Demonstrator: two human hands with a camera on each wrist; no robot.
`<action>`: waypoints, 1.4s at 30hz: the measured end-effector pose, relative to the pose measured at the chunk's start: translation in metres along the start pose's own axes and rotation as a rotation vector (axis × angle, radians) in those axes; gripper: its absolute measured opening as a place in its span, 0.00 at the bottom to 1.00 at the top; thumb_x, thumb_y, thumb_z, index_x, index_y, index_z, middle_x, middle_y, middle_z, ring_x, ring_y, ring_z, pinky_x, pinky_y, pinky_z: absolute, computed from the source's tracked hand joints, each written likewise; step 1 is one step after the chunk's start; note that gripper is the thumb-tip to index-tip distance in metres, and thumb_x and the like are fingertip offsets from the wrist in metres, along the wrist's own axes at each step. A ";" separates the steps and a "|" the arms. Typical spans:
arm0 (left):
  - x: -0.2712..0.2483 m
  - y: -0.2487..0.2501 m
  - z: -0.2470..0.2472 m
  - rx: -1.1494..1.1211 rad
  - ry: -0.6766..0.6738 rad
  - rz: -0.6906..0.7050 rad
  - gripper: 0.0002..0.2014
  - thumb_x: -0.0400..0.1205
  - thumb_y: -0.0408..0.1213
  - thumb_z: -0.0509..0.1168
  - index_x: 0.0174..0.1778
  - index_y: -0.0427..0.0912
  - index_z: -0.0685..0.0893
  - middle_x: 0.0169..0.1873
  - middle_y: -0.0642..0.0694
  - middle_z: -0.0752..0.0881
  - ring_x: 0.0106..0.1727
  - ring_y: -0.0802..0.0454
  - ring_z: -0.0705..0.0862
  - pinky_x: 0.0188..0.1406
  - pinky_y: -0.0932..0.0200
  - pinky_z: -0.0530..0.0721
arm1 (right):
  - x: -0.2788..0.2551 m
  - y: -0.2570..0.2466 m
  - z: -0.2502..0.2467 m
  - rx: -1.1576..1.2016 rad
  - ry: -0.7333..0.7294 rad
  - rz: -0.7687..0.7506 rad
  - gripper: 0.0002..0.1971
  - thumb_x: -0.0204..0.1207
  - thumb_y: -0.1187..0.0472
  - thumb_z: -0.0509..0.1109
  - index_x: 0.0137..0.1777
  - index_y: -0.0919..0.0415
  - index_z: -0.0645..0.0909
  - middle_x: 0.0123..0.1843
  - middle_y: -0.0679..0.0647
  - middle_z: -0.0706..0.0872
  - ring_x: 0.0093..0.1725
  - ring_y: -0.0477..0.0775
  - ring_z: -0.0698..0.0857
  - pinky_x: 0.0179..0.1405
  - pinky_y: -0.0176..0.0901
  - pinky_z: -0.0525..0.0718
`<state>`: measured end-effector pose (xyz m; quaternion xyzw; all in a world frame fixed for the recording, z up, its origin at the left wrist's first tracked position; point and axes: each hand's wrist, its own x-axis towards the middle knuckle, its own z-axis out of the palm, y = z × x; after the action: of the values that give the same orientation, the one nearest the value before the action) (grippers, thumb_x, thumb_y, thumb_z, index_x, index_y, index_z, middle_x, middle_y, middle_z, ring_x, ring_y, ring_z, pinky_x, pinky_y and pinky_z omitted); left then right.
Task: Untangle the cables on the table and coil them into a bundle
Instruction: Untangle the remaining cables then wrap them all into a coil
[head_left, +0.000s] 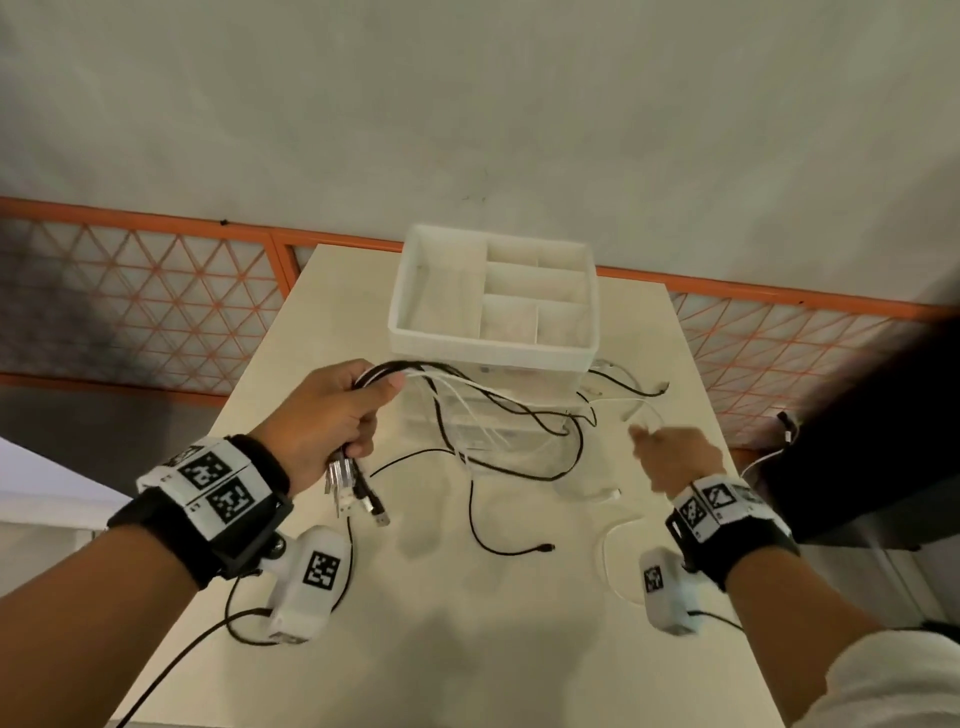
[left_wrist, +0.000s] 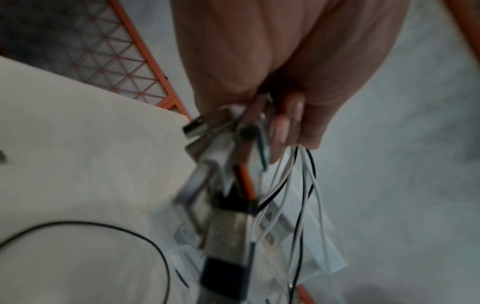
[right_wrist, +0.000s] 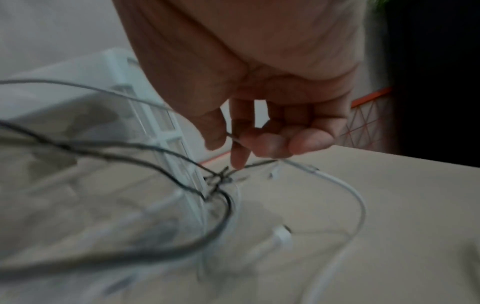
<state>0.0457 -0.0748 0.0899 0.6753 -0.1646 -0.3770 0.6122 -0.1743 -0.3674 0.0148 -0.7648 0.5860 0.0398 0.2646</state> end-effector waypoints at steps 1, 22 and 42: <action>0.000 -0.003 0.003 0.050 0.003 -0.031 0.11 0.84 0.38 0.67 0.40 0.41 0.72 0.21 0.51 0.61 0.18 0.56 0.60 0.15 0.63 0.64 | 0.004 -0.009 -0.015 0.066 0.067 -0.047 0.33 0.74 0.31 0.56 0.48 0.59 0.90 0.44 0.61 0.92 0.47 0.65 0.91 0.56 0.56 0.89; -0.023 -0.019 0.038 0.333 -0.058 -0.088 0.13 0.83 0.41 0.68 0.37 0.39 0.76 0.19 0.53 0.66 0.22 0.54 0.64 0.24 0.58 0.65 | -0.020 0.010 -0.001 0.154 -0.158 -0.375 0.22 0.75 0.65 0.72 0.67 0.43 0.84 0.68 0.50 0.87 0.52 0.52 0.89 0.62 0.47 0.85; -0.025 -0.024 -0.002 1.047 -0.247 -0.040 0.12 0.87 0.41 0.61 0.62 0.50 0.88 0.35 0.53 0.86 0.32 0.58 0.81 0.27 0.75 0.75 | -0.027 -0.029 0.016 -0.027 0.240 -0.362 0.13 0.71 0.54 0.79 0.57 0.50 0.91 0.56 0.57 0.91 0.61 0.64 0.86 0.61 0.55 0.82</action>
<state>0.0252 -0.0517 0.0748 0.8439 -0.3883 -0.3328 0.1621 -0.1518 -0.3312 0.0211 -0.8603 0.4657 -0.0919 0.1857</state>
